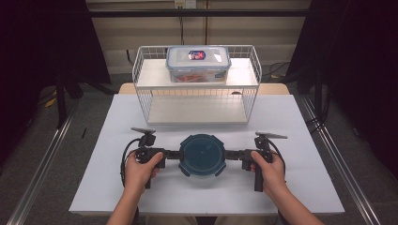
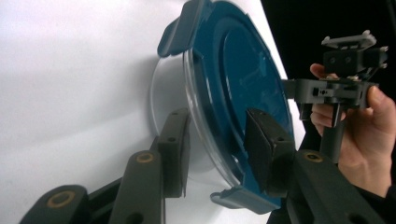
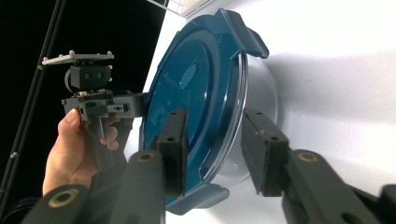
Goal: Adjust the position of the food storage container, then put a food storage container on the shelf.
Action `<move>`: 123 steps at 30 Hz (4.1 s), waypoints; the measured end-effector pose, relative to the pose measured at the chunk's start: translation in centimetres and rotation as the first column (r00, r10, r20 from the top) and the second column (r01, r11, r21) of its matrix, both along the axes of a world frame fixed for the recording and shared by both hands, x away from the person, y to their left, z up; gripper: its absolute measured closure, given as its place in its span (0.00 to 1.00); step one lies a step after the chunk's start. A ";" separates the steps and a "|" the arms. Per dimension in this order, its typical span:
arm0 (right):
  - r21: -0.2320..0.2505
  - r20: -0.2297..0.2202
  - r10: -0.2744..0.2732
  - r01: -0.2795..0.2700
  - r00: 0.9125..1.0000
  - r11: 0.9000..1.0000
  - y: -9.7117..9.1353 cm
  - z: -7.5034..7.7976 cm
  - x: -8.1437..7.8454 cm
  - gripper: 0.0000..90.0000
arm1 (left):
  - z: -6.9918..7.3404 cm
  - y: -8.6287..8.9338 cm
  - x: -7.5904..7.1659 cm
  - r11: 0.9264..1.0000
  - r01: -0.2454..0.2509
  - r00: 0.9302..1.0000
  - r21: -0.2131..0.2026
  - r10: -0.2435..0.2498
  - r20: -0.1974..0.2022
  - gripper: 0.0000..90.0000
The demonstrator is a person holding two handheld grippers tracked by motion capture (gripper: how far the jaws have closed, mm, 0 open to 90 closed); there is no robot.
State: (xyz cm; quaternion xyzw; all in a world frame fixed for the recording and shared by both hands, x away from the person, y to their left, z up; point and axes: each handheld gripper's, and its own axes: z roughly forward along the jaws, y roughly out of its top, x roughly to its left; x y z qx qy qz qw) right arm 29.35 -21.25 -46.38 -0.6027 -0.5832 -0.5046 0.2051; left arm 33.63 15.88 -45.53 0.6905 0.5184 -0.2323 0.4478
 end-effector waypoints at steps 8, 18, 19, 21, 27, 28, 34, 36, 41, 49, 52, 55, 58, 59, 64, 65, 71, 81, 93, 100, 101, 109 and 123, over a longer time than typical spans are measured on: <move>-0.006 0.001 0.003 -0.003 1.000 1.000 -0.1 -0.2 0.0 0.81 | -0.3 -0.2 -0.1 1.000 -0.006 1.000 -0.014 0.006 0.003 0.71; -0.014 -0.011 0.013 -0.013 1.000 1.000 -0.1 -0.1 0.2 0.82 | -0.6 -0.2 0.0 1.000 -0.010 1.000 -0.003 0.010 0.010 0.60; -0.022 -0.007 0.014 -0.014 1.000 1.000 -0.1 -0.1 0.2 0.82 | -0.7 -0.2 0.1 1.000 -0.005 1.000 -0.002 0.005 0.013 0.59; -0.040 0.007 0.012 -0.012 1.000 0.999 0.0 0.1 0.1 0.81 | -0.6 -0.2 0.1 1.000 0.003 1.000 0.012 -0.004 0.022 0.58; -0.041 0.020 -0.001 0.002 1.000 0.999 0.0 0.0 0.2 0.81 | -0.4 -0.3 0.1 0.999 0.013 0.998 0.035 -0.015 0.055 0.55; -0.036 0.014 0.000 0.001 1.000 0.999 0.0 0.0 0.2 0.81 | -0.5 -0.3 0.1 1.000 0.010 0.999 0.028 -0.011 0.043 0.55; -0.009 0.023 -0.027 0.027 0.999 1.000 0.0 -0.4 0.2 0.81 | -0.4 -0.3 0.3 1.000 -0.012 0.999 0.007 0.012 0.041 0.64; 0.001 0.012 -0.029 0.029 1.000 1.000 0.0 -0.5 0.3 0.80 | -0.3 -0.3 0.3 1.000 -0.007 1.000 -0.004 0.007 0.031 0.71; -0.033 0.004 -0.015 0.015 1.000 0.999 0.8 -0.5 0.1 0.77 | -0.2 -0.3 0.2 1.000 -0.026 1.000 -0.002 0.026 0.008 0.72; -0.010 -0.062 -0.036 0.036 0.997 0.999 0.7 -0.4 0.2 0.80 | 0.0 -0.3 0.2 0.998 -0.066 0.996 -0.004 0.065 -0.056 0.76; 0.008 -0.093 -0.052 0.053 0.994 0.999 0.7 -0.3 0.1 0.81 | 0.1 0.0 0.3 0.998 -0.066 0.993 -0.006 0.065 -0.095 0.78; 0.049 -0.104 -0.051 0.057 0.993 0.997 0.5 -0.4 0.0 0.83 | 0.2 0.1 0.2 0.997 -0.074 0.992 -0.013 0.072 -0.103 0.80; 0.042 -0.091 -0.047 0.051 0.995 0.998 0.4 -0.1 -0.2 0.84 | 0.4 0.1 0.0 0.996 -0.090 0.991 -0.006 0.089 -0.096 0.82; 0.042 -0.092 -0.050 0.054 0.994 0.998 0.5 0.0 -0.2 0.85 | 0.7 0.1 -0.1 0.995 -0.097 0.992 -0.006 0.096 -0.085 0.82; 0.044 -0.053 -0.043 0.045 0.998 0.998 0.4 0.8 -0.3 0.85 | 1.5 -0.1 -0.2 0.993 -0.114 0.991 -0.009 0.113 -0.067 0.83; 0.043 -0.058 -0.041 0.043 0.997 0.998 0.3 0.9 -0.2 0.85 | 1.5 -0.1 -0.2 0.993 -0.117 0.991 -0.008 0.116 -0.063 0.83; 0.065 -0.038 -0.043 0.046 0.998 0.997 0.1 1.7 -0.3 0.85 | 3.2 -0.3 0.0 0.995 -0.103 0.994 -0.008 0.103 -0.041 0.83; 0.056 0.052 -0.037 0.034 0.998 0.998 -0.3 7.3 0.5 0.85 | 9.9 -0.8 0.9 0.996 -0.093 0.995 -0.006 0.093 0.031 0.84; 0.052 0.151 -0.037 0.030 0.988 0.998 -0.4 16.7 3.3 0.85 | 18.8 -0.7 3.6 0.996 -0.088 0.990 -0.022 0.090 0.112 0.84; 0.046 0.188 -0.042 0.034 0.981 0.998 0.0 21.6 5.7 0.85 | 23.4 -0.3 6.0 0.996 -0.087 0.988 -0.036 0.091 0.128 0.84; 0.045 0.187 -0.043 0.035 0.981 0.998 0.0 22.0 6.0 0.85 | 24.1 -0.2 6.5 0.995 -0.087 0.988 -0.039 0.091 0.125 0.84; 0.062 0.194 -0.075 0.065 0.978 0.996 0.4 25.9 9.6 0.85 | 27.2 0.0 10.9 0.992 -0.110 0.989 -0.065 0.115 0.093 0.84; 0.136 0.095 -0.172 0.158 0.981 0.978 -0.1 26.3 19.0 0.85 | 27.3 -0.8 20.2 0.987 -0.157 0.987 -0.035 0.156 -0.023 0.84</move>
